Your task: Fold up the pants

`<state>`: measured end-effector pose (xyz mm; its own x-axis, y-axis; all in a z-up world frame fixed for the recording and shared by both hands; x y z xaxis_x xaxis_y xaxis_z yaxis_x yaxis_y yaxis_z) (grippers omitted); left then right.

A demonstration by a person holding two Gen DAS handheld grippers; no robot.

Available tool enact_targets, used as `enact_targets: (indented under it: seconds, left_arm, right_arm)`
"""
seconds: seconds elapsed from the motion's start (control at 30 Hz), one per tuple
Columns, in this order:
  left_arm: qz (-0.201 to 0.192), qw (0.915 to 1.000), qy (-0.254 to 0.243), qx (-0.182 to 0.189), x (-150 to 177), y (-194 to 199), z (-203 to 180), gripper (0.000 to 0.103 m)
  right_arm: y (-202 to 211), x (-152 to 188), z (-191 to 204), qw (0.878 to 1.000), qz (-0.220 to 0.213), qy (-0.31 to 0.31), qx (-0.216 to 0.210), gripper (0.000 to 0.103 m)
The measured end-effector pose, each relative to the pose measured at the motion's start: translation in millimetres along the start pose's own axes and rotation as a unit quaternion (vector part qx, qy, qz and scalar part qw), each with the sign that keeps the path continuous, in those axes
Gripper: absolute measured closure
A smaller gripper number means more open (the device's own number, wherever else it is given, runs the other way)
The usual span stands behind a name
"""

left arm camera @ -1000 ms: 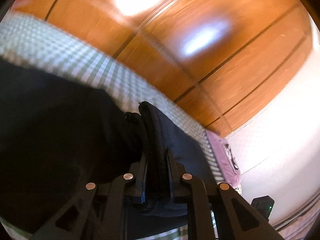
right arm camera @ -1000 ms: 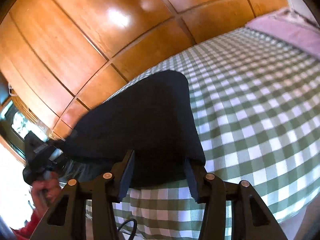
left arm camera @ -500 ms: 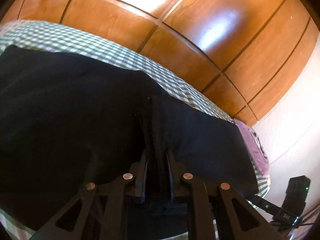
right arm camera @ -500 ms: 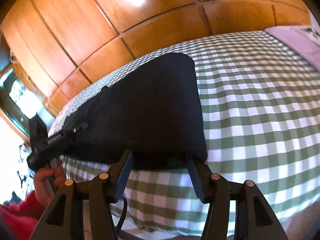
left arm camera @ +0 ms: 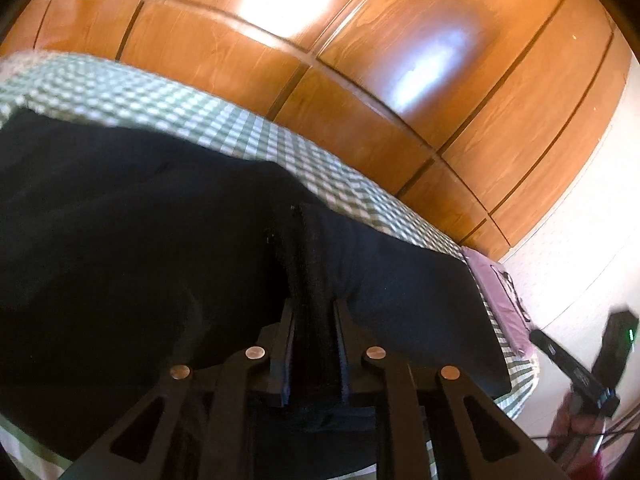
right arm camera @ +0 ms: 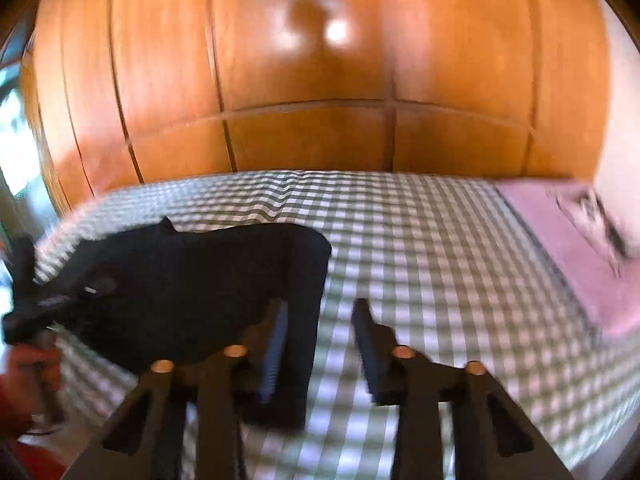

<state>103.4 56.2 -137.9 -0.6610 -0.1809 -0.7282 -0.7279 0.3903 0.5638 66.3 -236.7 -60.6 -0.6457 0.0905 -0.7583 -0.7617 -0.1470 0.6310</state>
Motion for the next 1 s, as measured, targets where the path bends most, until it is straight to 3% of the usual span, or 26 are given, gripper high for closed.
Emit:
enact_targets:
  seconds: [0.07, 0.2, 0.43, 0.67, 0.83, 1.0]
  left_arm:
    - [-0.003, 0.9999, -0.012, -0.008, -1.4, 3.0, -1.0, 0.087]
    - [-0.003, 0.9997, -0.012, -0.022, 3.2, 4.9, 4.3, 0.087]
    - [0.003, 0.9994, -0.011, -0.032, 9.5, -6.2, 8.7, 0.086]
    - [-0.01, 0.9989, -0.02, -0.04, 13.5, -9.4, 7.9, 0.083]
    - [0.006, 0.9994, 0.008, -0.033, 8.8, -6.5, 14.2, 0.075]
    - [0.014, 0.9987, 0.001, -0.048, 7.9, 5.8, 15.9, 0.064]
  right_arm:
    - [-27.4, -10.8, 11.7, 1.0, 0.017, 0.021, 0.001, 0.085]
    - [-68.5, -18.8, 26.5, 0.998, 0.047, 0.016, -0.028, 0.086]
    - [-121.0, -15.5, 21.1, 0.996, 0.084, -0.012, -0.017, 0.086]
    - [-124.7, -7.8, 29.7, 0.999, 0.035, 0.012, -0.006, 0.086]
    - [-108.2, -12.7, 31.4, 0.999, 0.032, 0.011, 0.007, 0.084]
    - [-74.2, -2.1, 64.9, 0.998, 0.022, -0.001, -0.053, 0.083]
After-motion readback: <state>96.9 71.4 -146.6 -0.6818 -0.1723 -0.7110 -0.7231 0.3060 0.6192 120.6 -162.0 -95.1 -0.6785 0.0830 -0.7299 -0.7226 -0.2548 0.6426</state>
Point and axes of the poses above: each gripper's, at about its wrist camera, not at the fingertips, and y roughly against the way its jaws point, z to its left, x to its underside, the point moved 6 cm from there along -y, roughly the way its jaws point, and after that the axes turned 12 degrees about -y, right-handed, at the moved point
